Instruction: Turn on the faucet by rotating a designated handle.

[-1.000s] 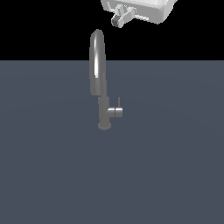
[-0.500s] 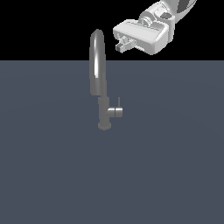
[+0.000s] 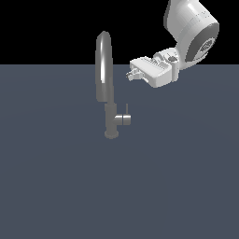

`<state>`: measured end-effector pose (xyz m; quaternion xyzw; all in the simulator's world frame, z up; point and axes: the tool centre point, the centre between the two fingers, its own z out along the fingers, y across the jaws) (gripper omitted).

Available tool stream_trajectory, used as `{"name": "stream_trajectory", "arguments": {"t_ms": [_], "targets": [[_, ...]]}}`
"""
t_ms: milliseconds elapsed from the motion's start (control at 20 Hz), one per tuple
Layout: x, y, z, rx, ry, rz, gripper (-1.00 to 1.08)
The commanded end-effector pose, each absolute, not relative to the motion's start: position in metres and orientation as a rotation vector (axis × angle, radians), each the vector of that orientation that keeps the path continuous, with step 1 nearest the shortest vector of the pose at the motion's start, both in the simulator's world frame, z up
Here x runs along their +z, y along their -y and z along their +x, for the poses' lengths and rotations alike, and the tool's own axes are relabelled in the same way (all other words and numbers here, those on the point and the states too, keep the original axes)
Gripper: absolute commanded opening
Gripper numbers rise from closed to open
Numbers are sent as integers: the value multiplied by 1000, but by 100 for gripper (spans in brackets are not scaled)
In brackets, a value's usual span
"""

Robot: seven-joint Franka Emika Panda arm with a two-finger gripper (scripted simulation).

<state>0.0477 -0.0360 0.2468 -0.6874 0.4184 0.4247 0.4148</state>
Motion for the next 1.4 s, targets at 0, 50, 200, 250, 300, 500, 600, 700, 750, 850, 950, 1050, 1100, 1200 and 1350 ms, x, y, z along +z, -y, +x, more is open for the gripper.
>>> {"name": "stream_trajectory", "arguments": {"t_ms": [0, 50, 200, 250, 300, 500, 600, 700, 750, 850, 950, 1050, 1100, 1200, 1350], "targets": [[225, 37, 55, 1103, -1088, -1624, -100], [217, 37, 58, 1115, -1101, -1585, -100], [193, 37, 64, 1148, -1136, -1477, -100], [186, 36, 65, 1158, -1146, -1444, -100], [180, 36, 66, 1166, -1155, -1413, -100], [157, 33, 70, 1193, -1185, -1308, -100], [148, 32, 71, 1203, -1195, -1268, -100], [141, 30, 72, 1210, -1203, -1237, -100], [139, 30, 72, 1213, -1206, -1225, -100], [135, 29, 72, 1217, -1211, -1208, -100], [134, 28, 72, 1218, -1212, -1201, -100], [134, 28, 72, 1218, -1211, -1203, -100], [135, 28, 72, 1217, -1210, -1208, -100], [136, 28, 72, 1216, -1209, -1212, -100], [136, 28, 72, 1216, -1209, -1212, -100]]}}
